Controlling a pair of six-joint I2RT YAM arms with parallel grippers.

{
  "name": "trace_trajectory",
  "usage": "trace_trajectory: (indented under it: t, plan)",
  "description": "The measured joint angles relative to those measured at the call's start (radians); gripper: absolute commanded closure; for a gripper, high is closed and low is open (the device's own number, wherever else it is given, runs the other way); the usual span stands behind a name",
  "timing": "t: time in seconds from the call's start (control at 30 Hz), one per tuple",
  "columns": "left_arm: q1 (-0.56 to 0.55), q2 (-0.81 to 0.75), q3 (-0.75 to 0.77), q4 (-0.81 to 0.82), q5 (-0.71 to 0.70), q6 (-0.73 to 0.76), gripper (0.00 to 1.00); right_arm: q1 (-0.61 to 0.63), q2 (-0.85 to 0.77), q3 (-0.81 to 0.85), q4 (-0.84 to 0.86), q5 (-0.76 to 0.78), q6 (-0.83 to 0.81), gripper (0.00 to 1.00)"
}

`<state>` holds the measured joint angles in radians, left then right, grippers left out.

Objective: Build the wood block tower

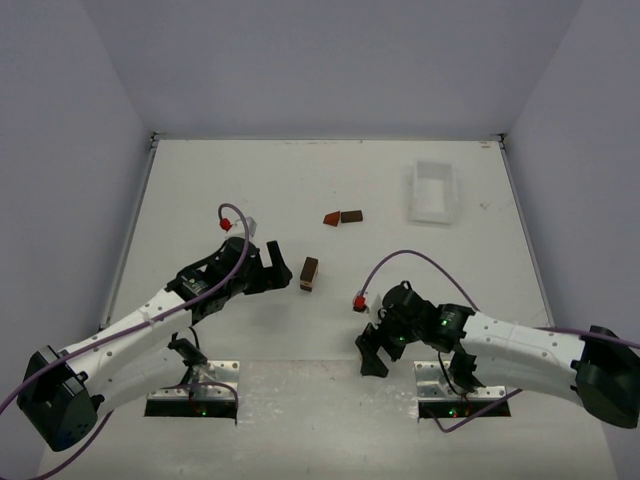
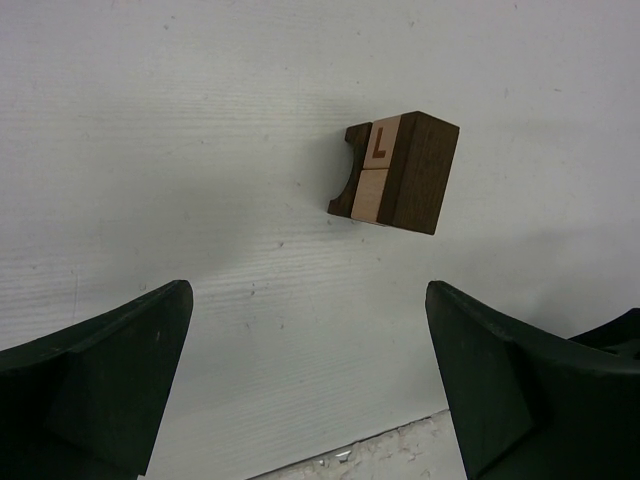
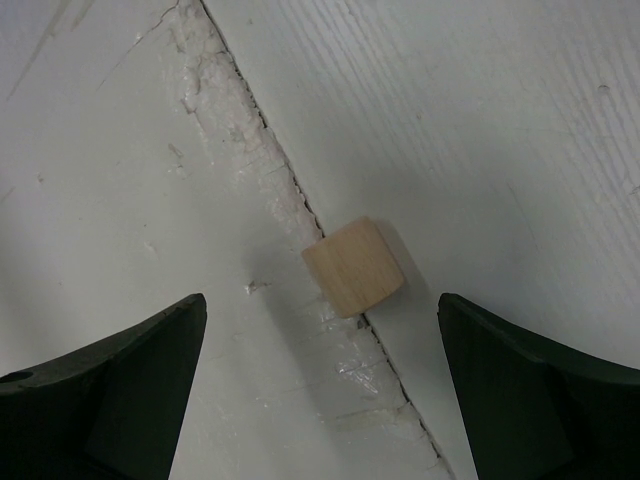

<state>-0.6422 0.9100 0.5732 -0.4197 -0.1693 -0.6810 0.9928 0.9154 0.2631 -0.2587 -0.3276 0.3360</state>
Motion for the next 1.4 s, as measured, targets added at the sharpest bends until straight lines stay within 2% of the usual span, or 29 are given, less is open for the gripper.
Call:
trace_trajectory:
  t: [0.27, 0.6, 0.77, 0.87, 1.0, 1.1, 1.4]
  plan:
    - [0.0, 0.0, -0.009, 0.013, 0.017, 0.001, 0.0, 0.053, 0.108, 0.052, 0.004, 0.063, -0.011, 0.11]
    - [0.0, 0.0, -0.013, 0.02, 0.033, 0.004, 0.0, 0.066, 0.124, 0.056, 0.025, 0.068, -0.029, 0.15]
    - [0.0, 0.0, -0.013, 0.021, 0.036, 0.004, 0.0, 0.066, 0.15, 0.059, 0.034, 0.065, -0.045, 0.33]
    - [0.0, 0.0, -0.016, 0.024, 0.036, 0.004, 0.0, 0.067, 0.164, 0.069, 0.037, 0.062, -0.059, 0.37]
    - [0.0, 0.0, -0.018, 0.027, 0.036, 0.004, 0.0, 0.07, 0.179, 0.081, 0.042, 0.062, -0.072, 0.51]
    - [0.0, 0.0, -0.018, 0.027, 0.037, 0.004, 0.0, 0.07, 0.195, 0.087, 0.043, 0.06, -0.079, 0.54]
    - [0.0, 0.0, -0.018, 0.028, 0.037, 0.004, 0.0, 0.07, 0.238, 0.107, 0.041, 0.059, -0.084, 0.57]
